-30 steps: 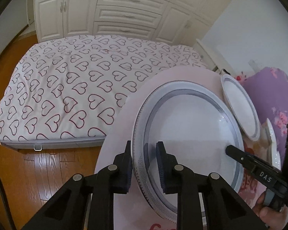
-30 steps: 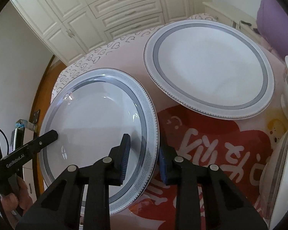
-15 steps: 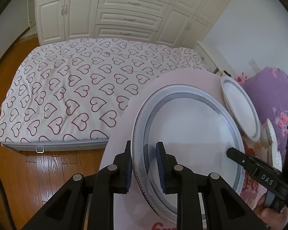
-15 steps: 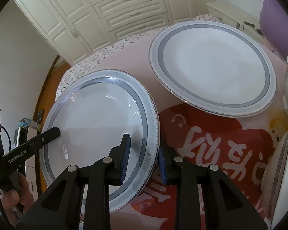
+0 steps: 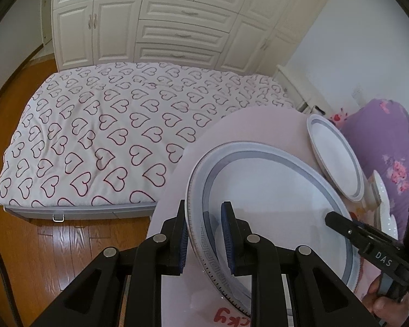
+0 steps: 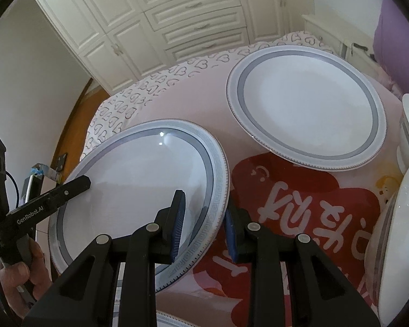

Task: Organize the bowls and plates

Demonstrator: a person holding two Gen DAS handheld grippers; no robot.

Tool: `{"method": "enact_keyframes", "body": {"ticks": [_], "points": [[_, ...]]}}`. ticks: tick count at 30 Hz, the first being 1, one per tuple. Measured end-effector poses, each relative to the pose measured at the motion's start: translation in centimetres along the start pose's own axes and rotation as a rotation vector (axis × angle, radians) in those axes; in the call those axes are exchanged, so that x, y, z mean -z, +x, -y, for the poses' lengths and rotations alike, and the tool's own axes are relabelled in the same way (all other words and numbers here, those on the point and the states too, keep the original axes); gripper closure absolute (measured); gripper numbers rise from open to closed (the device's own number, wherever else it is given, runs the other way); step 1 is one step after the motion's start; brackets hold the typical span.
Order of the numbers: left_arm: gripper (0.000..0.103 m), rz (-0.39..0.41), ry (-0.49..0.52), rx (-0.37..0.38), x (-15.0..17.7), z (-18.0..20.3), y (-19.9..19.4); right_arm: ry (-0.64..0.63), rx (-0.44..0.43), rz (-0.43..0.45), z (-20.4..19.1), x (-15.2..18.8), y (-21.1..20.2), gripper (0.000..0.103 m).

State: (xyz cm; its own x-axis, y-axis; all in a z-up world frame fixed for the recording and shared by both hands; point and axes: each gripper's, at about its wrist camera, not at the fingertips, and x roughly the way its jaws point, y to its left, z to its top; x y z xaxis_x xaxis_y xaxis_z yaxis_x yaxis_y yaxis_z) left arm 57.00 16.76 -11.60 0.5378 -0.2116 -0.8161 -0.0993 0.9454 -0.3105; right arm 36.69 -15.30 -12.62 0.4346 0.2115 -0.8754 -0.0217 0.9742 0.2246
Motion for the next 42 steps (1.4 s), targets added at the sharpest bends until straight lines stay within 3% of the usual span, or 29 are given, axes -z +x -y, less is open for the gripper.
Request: {"method": "enact_keyframes", "body": {"ticks": [16, 23, 34, 42], "points": [[0.085, 0.038, -0.002, 0.029, 1.0, 1.1, -3.3, -0.025, -0.027, 0.056, -0.2, 1.2, -3.0, 0.076], [0.085, 0.087, 0.018, 0.056, 2.3, 2.3, -7.3, -0.044, -0.043, 0.115, -0.3, 2.3, -6.5, 0.076], [0.085, 0.122, 0.090, 0.087, 9.3, 3.8, -14.5, -0.077, -0.053, 0.149, -0.1, 7.5, -12.0, 0.076], [0.085, 0.091, 0.134, 0.074, 13.8, 5.4, -16.3, -0.074, -0.055, 0.127, 0.6, 11.3, -13.2, 0.076]]}}
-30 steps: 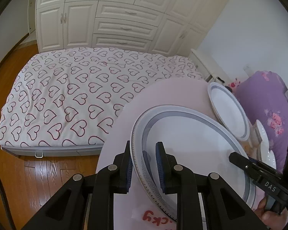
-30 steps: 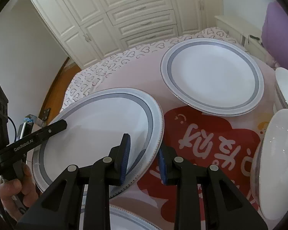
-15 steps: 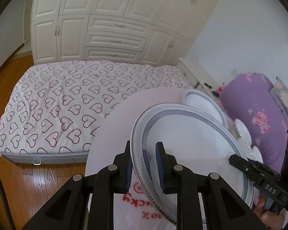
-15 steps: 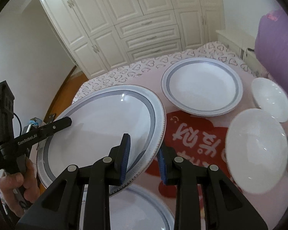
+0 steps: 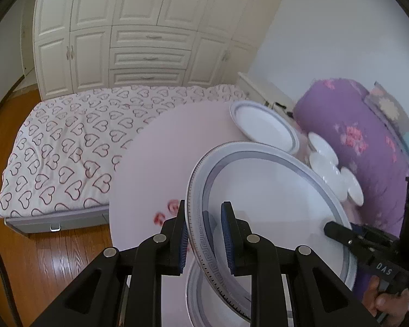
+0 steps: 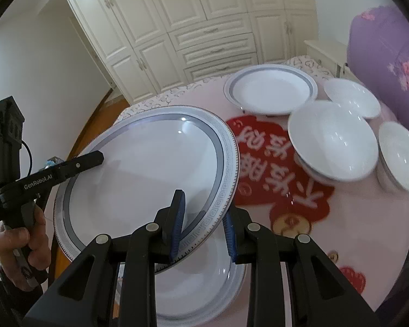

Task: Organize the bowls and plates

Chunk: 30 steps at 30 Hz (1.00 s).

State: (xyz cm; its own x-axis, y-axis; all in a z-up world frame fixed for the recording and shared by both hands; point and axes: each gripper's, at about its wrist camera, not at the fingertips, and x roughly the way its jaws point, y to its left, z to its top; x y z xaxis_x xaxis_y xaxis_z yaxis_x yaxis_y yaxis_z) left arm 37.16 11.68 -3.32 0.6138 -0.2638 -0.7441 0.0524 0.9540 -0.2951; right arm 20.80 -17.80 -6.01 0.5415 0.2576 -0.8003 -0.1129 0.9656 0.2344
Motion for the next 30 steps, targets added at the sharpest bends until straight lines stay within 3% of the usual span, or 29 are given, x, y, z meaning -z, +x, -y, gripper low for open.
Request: {"method": "enact_keyframes", "body": {"ticks": [10, 18, 30], "points": [[0.084, -0.069, 0.002, -0.030, 3.4, 1.4, 1.5, -0.009, 0.007, -0.050, 0.6, 3.3, -0.3, 0.076], [0.084, -0.074, 0.022, -0.069, 4.4, 2.0, 2.3, -0.023, 0.000, -0.090, 1.1, 5.2, 0.9, 0.076], [0.080, -0.110, 0.041, -0.070, 5.5, 1.5, 4.4, -0.054, 0.034, -0.139, 1.0, 6.4, 1.8, 0.075]]}}
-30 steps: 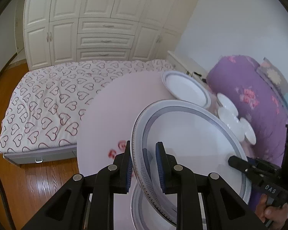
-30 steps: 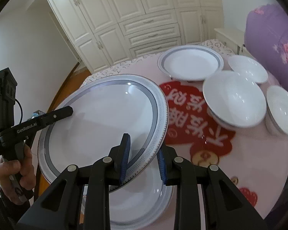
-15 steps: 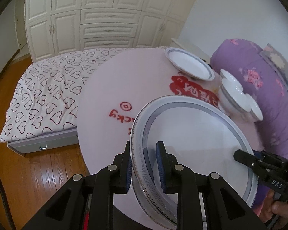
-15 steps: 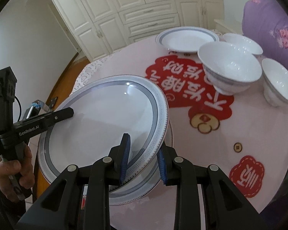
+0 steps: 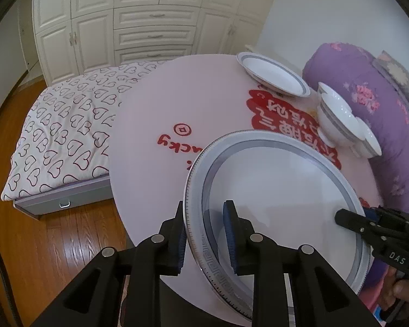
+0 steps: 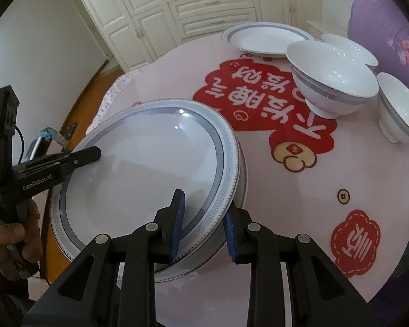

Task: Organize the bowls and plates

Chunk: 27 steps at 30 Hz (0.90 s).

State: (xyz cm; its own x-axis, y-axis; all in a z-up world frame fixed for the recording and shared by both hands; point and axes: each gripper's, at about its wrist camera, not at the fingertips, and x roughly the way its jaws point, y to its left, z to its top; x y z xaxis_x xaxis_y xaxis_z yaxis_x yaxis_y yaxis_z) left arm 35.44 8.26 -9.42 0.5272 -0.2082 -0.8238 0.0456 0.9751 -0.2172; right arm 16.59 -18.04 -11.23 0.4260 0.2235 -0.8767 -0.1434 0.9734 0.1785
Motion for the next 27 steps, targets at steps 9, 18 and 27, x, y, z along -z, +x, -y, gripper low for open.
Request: {"method": "enact_keyframes", "body": {"ticks": [9, 18, 27], "points": [[0.075, -0.017, 0.018, -0.004, 0.5, -0.4, 1.2, -0.053, 0.059, -0.031, -1.0, -0.1, 0.2, 0.073], [0.074, -0.020, 0.055, -0.015, 0.6, 0.1, 1.7, -0.088, 0.121, -0.046, -1.8, -0.2, -0.1, 0.062], [0.053, -0.018, 0.075, -0.030, 0.7, 0.3, 2.0, -0.099, 0.146, -0.044, -1.6, -0.2, -0.2, 0.042]]}}
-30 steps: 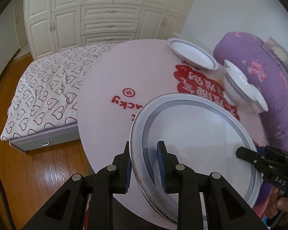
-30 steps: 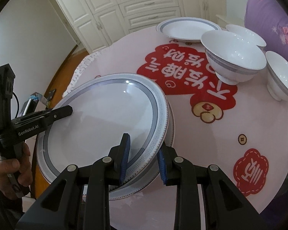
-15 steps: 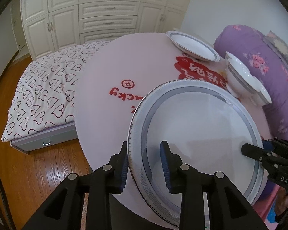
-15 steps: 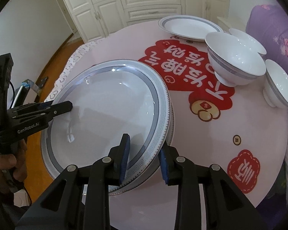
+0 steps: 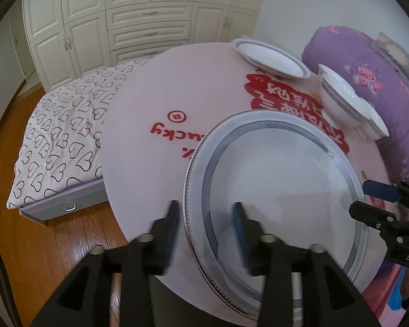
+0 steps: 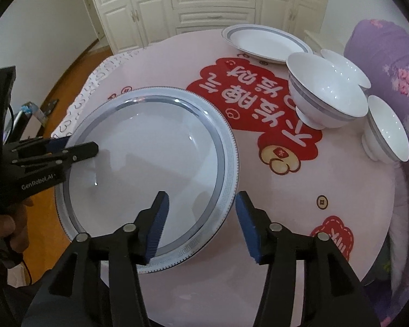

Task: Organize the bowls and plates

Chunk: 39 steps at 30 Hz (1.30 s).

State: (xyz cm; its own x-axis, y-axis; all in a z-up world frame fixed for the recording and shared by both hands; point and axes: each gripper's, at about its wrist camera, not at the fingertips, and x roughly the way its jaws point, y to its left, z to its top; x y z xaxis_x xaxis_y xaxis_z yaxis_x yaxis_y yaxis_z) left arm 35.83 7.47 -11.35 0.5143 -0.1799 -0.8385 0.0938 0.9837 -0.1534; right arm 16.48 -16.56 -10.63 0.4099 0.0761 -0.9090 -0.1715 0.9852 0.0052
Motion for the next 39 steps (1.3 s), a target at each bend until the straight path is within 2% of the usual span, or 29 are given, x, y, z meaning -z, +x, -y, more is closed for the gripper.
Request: {"method": "enact_keyframes", "body": {"ticks": [2, 3, 4, 5, 12, 26, 31, 39], "points": [[0.019, 0.030, -0.003, -0.010, 0.0, -0.2, -0.6, 0.020, -0.008, 0.013, 0.5, -0.1, 0.0, 0.023], [0.013, 0.043, -0.004, -0.014, 0.0, -0.1, -0.9, 0.035, -0.015, 0.021, 0.8, -0.1, -0.1, 0.008], [0.005, 0.060, -0.005, -0.018, 0.1, -0.2, -1.3, 0.048, -0.024, 0.033, 1.0, -0.2, -0.1, 0.000], [0.001, 0.070, -0.004, -0.019, 0.1, -0.1, -1.5, 0.068, -0.034, 0.049, 1.4, -0.2, -0.2, 0.000], [0.001, 0.085, -0.042, -0.003, -0.7, 0.0, -2.5, 0.187, -0.107, 0.134, 3.7, -0.9, -1.1, 0.000], [0.001, 0.162, -0.054, 0.048, -4.1, 0.9, -5.7, 0.227, -0.161, 0.238, 5.1, -2.8, -3.0, 0.000], [0.001, 0.182, -0.054, 0.059, -6.1, 1.4, -6.4, 0.227, -0.161, 0.281, 6.3, -4.5, -4.1, 0.000], [0.001, 0.227, -0.070, 0.073, -10.8, 2.0, -6.7, 0.184, -0.119, 0.347, 8.6, -9.0, -6.0, 0.000]]}}
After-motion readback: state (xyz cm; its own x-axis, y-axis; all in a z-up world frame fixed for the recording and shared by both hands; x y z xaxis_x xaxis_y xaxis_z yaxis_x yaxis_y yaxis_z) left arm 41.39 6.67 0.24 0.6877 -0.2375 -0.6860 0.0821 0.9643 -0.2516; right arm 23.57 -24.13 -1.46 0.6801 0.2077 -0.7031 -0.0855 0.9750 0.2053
